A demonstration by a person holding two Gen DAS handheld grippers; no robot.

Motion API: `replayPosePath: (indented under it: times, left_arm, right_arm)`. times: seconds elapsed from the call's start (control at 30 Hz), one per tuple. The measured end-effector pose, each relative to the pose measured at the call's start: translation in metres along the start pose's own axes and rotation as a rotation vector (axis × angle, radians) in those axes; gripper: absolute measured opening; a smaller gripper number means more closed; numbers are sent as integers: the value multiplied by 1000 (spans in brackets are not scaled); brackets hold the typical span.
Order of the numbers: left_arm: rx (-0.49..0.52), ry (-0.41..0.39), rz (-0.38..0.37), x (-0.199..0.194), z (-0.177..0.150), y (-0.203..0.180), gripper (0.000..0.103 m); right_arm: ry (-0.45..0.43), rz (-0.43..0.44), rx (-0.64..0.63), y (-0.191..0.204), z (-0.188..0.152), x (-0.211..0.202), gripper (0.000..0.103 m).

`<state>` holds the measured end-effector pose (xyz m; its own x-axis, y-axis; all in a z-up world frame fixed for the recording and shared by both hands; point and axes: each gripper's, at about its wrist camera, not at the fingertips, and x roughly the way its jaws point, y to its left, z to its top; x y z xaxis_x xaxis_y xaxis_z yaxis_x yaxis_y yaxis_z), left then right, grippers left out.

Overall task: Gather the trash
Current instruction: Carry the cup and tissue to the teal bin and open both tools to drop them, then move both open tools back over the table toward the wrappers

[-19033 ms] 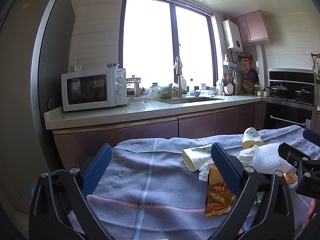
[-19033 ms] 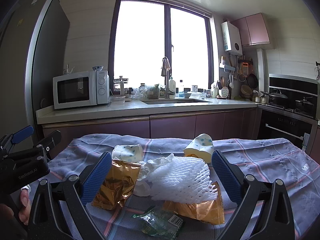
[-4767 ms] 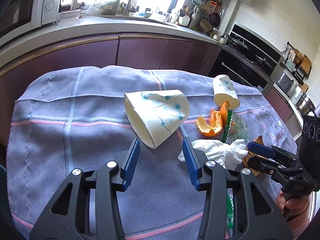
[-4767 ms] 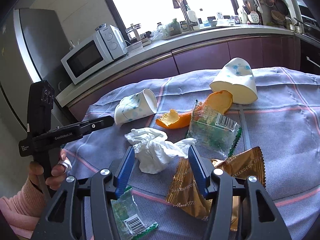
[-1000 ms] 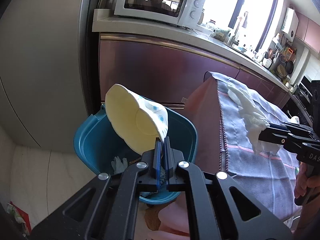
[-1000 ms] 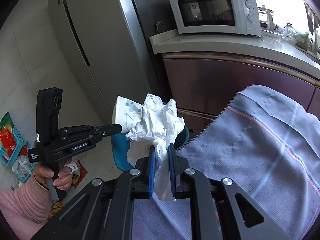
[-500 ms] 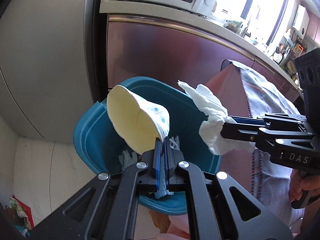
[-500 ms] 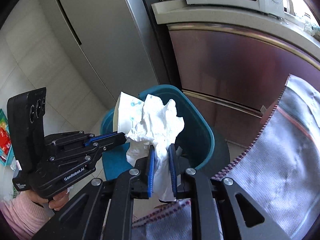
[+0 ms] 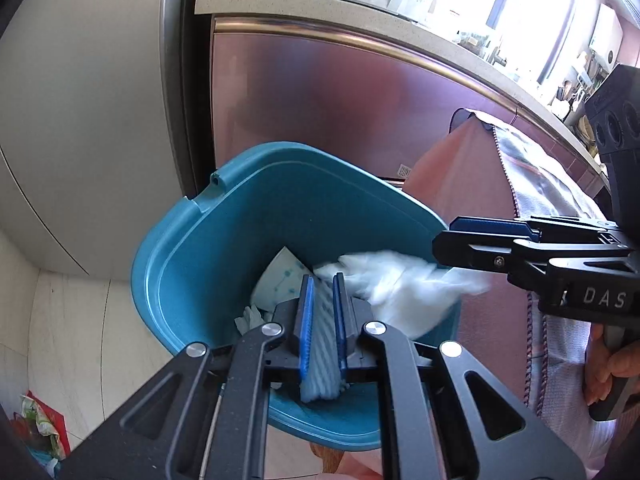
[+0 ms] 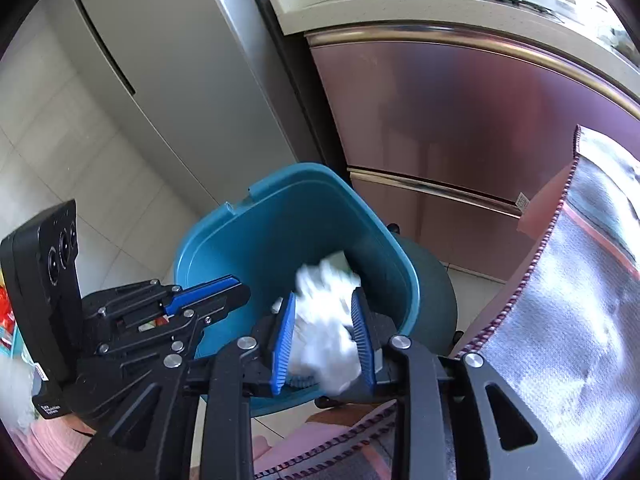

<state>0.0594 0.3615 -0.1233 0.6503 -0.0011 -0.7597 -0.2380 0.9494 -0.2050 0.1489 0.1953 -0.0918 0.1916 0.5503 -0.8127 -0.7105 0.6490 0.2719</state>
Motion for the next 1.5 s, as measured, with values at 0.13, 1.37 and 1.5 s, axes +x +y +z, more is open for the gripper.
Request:
replayPosePath:
  times: [0.13,1.37,1.5]
  left_arm:
    - [3,-20,-6,-8,1,-3,11]
    - [425,-84,-569,-98,-57,-240,47]
    - [482,-17,-643,-90,-76,-279,47]
  right_arm:
    - [-19,9,7,-2,-4,-8,29]
    - [-413,-232,216,-97,-195,-256,46]
    - [-450,-308,321,-130,-231,-283,46]
